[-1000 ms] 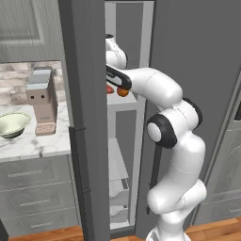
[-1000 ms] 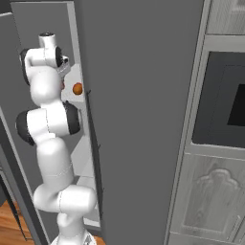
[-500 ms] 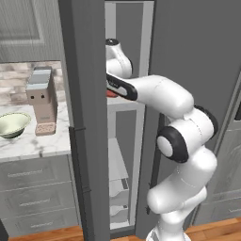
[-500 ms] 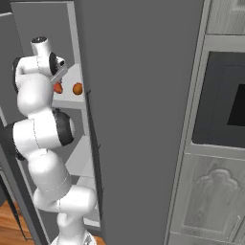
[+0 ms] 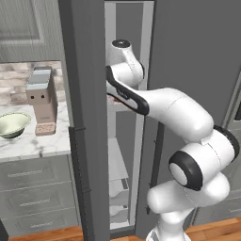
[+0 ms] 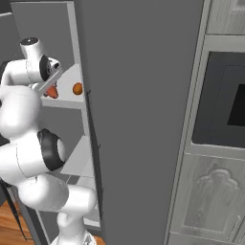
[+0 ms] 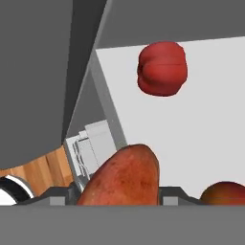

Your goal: Take the sweet potato, bell pepper, and mango from the freezer and place them in the bowl on the counter.

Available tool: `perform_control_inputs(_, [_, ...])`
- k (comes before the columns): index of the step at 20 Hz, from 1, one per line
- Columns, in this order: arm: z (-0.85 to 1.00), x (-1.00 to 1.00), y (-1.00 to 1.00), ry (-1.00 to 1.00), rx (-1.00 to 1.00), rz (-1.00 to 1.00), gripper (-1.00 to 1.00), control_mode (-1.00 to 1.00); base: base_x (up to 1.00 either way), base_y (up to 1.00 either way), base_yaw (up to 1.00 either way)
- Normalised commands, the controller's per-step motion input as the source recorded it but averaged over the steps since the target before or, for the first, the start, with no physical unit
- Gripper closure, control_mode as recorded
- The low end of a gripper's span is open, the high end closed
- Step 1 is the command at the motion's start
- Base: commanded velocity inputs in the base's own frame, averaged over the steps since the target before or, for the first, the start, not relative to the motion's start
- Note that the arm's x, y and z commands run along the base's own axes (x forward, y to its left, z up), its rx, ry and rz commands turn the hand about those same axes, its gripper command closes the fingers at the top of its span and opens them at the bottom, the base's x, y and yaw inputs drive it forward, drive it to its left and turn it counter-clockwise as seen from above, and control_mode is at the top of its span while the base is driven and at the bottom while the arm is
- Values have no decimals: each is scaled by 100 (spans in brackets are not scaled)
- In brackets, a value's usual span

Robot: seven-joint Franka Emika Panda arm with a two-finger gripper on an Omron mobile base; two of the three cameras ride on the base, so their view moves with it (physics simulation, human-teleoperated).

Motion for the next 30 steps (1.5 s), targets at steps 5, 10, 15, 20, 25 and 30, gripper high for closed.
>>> perform_control_inputs(5, [16, -95, -43, 0, 0, 0, 100, -100, 0, 0, 0])
perform_control_inputs(10, [7, -100, -43, 0, 0, 0, 100, -100, 0, 0, 0])
perform_control_inputs(15, [0, -100, -52, -7, 0, 0, 100, -100, 0, 0, 0])
perform_control_inputs(20, [3, -100, -53, -8, 0, -1, 100, -100, 0, 0, 0])
perform_control_inputs(25, [1, -96, -53, -3, 0, -2, 100, -100, 0, 0, 0])
perform_control_inputs(30, [2, -59, -56, -1, 0, -3, 100, -100, 0, 0, 0])
